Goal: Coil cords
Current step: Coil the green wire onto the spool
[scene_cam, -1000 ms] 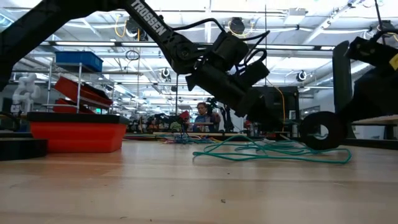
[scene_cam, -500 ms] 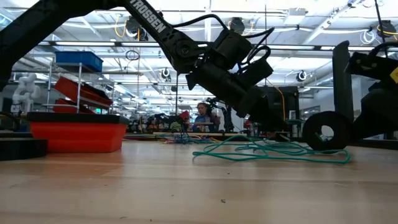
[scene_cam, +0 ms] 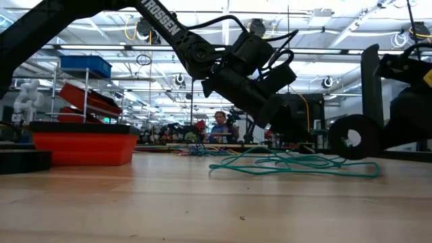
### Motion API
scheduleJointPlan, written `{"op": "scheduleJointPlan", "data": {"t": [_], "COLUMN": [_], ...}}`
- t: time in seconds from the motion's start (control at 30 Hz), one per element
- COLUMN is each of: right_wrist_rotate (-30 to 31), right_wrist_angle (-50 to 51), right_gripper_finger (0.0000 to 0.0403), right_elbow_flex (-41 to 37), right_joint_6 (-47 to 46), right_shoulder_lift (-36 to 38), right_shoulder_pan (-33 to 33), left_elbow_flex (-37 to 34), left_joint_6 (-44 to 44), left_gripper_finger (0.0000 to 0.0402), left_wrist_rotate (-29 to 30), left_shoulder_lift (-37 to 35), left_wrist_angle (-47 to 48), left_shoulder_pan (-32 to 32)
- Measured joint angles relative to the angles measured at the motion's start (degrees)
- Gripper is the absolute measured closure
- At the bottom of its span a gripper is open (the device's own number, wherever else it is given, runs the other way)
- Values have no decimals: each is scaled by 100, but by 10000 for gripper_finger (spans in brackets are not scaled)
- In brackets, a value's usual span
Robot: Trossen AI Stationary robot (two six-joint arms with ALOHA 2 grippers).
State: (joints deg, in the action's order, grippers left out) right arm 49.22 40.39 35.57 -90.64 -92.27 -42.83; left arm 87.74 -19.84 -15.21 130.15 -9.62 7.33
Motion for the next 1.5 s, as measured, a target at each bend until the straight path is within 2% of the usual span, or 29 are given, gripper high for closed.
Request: {"op": "scheduleJointPlan", "data": {"t": [0.1, 0.37, 0.67, 1.07, 1.5], "right_wrist_rotate": [196, 5, 129, 1222, 1775], "right_wrist_angle": [9, 94, 187, 258, 251], "right_gripper_finger": [403, 403, 403, 403, 403], "right_elbow_flex": [0, 0, 22, 22, 28], "right_joint_6": [-62, 200, 638, 203, -178], "right_shoulder_lift": [0, 2, 2, 4, 28], "right_shoulder_pan": [-4, 22, 504, 1031, 1254], "left_elbow_flex": [5, 33, 37, 39, 264], "left_joint_6": [0, 1, 4, 414, 450], "left_gripper_finger": [402, 402, 402, 402, 402], "left_wrist_rotate": [0, -104, -148, 46, 90], "left_shoulder_lift": [-2, -263, -595, -634, -634], "left_wrist_angle": [-1, 19, 145, 131, 108], "left_shoulder_pan": [3, 0, -122, -223, -286]}}
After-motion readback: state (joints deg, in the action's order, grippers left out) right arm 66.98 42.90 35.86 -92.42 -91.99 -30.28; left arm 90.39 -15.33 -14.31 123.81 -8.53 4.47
